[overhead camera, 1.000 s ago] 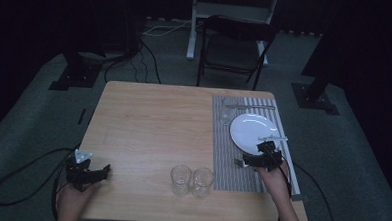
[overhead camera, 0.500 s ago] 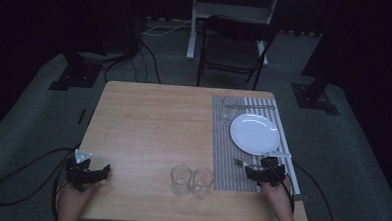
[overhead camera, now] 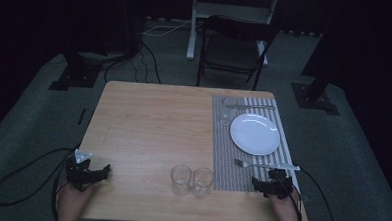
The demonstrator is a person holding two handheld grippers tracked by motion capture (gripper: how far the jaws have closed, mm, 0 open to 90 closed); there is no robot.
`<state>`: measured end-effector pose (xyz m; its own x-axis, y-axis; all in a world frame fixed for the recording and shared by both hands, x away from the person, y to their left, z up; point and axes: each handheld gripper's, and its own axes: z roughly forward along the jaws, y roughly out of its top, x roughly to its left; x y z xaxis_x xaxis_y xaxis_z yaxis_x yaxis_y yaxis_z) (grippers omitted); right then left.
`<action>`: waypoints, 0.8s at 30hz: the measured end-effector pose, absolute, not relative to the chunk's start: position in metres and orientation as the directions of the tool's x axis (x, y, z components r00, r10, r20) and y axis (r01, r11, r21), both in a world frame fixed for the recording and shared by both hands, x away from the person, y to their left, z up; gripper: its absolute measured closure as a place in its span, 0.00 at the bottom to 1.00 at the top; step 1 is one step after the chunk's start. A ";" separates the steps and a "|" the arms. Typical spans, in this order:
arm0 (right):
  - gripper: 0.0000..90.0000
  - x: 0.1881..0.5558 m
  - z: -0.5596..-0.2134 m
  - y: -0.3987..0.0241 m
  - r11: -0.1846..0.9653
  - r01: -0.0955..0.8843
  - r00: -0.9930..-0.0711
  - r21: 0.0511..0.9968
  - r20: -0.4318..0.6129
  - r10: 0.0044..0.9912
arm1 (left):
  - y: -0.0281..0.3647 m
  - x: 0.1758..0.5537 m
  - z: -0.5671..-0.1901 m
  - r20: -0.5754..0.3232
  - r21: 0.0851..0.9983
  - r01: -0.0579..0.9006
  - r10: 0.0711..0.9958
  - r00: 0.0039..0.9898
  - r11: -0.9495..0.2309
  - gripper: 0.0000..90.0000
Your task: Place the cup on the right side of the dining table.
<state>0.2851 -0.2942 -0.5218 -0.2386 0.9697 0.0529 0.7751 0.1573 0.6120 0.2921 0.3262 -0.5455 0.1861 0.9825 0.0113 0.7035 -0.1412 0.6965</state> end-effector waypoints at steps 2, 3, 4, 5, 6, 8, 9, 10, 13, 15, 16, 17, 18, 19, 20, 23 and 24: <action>0.13 0.281 -0.525 -0.298 0.161 0.767 -0.242 0.621 0.048 0.969 | 0.326 0.292 -0.546 0.011 0.697 0.703 0.982 0.186 -0.141 0.08; 0.13 0.280 -0.527 -0.299 0.161 0.765 -0.242 0.624 0.046 0.969 | 0.326 0.292 -0.546 0.011 0.697 0.703 0.982 0.186 -0.141 0.08; 0.13 0.278 -0.529 -0.300 0.171 0.758 -0.245 0.629 0.032 0.969 | 0.326 0.292 -0.546 0.011 0.696 0.704 0.982 0.186 -0.141 0.08; 0.13 0.276 -0.531 -0.301 0.177 0.741 -0.252 0.647 0.023 0.968 | 0.326 0.292 -0.546 0.011 0.697 0.703 0.982 0.186 -0.141 0.08; 0.13 0.275 -0.534 -0.302 0.189 0.735 -0.266 0.651 0.021 0.964 | 0.326 0.292 -0.546 0.011 0.696 0.704 0.982 0.186 -0.141 0.08; 0.13 0.274 -0.539 -0.303 0.200 0.738 -0.275 0.644 0.017 0.961 | 0.326 0.292 -0.546 0.011 0.696 0.704 0.982 0.186 -0.141 0.08; 0.13 0.273 -0.541 -0.305 0.198 0.735 -0.277 0.648 0.021 0.961 | 0.326 0.292 -0.546 0.011 0.697 0.703 0.982 0.186 -0.141 0.08; 0.13 0.271 -0.544 -0.305 0.200 0.717 -0.280 0.668 0.013 0.960 | 0.326 0.292 -0.546 0.011 0.696 0.704 0.982 0.186 -0.141 0.08; 0.13 0.267 -0.547 -0.306 0.188 0.695 -0.274 0.694 0.015 0.962 | 0.326 0.292 -0.546 0.011 0.696 0.704 0.982 0.186 -0.141 0.08; 0.13 0.264 -0.550 -0.306 0.182 0.668 -0.275 0.721 0.012 0.961 | 0.326 0.292 -0.546 0.011 0.697 0.703 0.983 0.186 -0.141 0.08; 0.13 0.264 -0.550 -0.307 0.180 0.666 -0.275 0.724 0.014 0.961 | 0.326 0.292 -0.546 0.011 0.697 0.703 0.982 0.186 -0.141 0.08; 0.13 0.264 -0.550 -0.307 0.180 0.666 -0.275 0.724 0.014 0.961 | 0.326 0.292 -0.546 0.011 0.697 0.703 0.982 0.186 -0.141 0.08; 0.13 0.264 -0.551 -0.307 0.180 0.665 -0.275 0.725 0.014 0.961 | 0.326 0.292 -0.546 0.011 0.697 0.703 0.983 0.186 -0.141 0.08; 0.13 0.264 -0.551 -0.307 0.179 0.665 -0.275 0.725 0.014 0.961 | 0.326 0.292 -0.546 0.011 0.697 0.703 0.982 0.186 -0.141 0.08; 0.13 0.264 -0.551 -0.307 0.179 0.665 -0.275 0.725 0.014 0.961 | 0.326 0.292 -0.546 0.011 0.697 0.704 0.982 0.186 -0.141 0.08; 0.13 0.264 -0.551 -0.307 0.179 0.665 -0.275 0.725 0.015 0.961 | 0.326 0.292 -0.546 0.011 0.697 0.703 0.982 0.186 -0.141 0.08; 0.13 0.264 -0.551 -0.307 0.179 0.665 -0.275 0.725 0.015 0.961 | 0.326 0.292 -0.546 0.011 0.697 0.703 0.983 0.186 -0.141 0.08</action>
<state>0.2638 -0.3066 -0.5506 -0.2750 0.9613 0.0145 0.6648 0.1793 0.7252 0.2921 0.3262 -0.5456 0.1859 0.9825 0.0112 0.7034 -0.1410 0.6966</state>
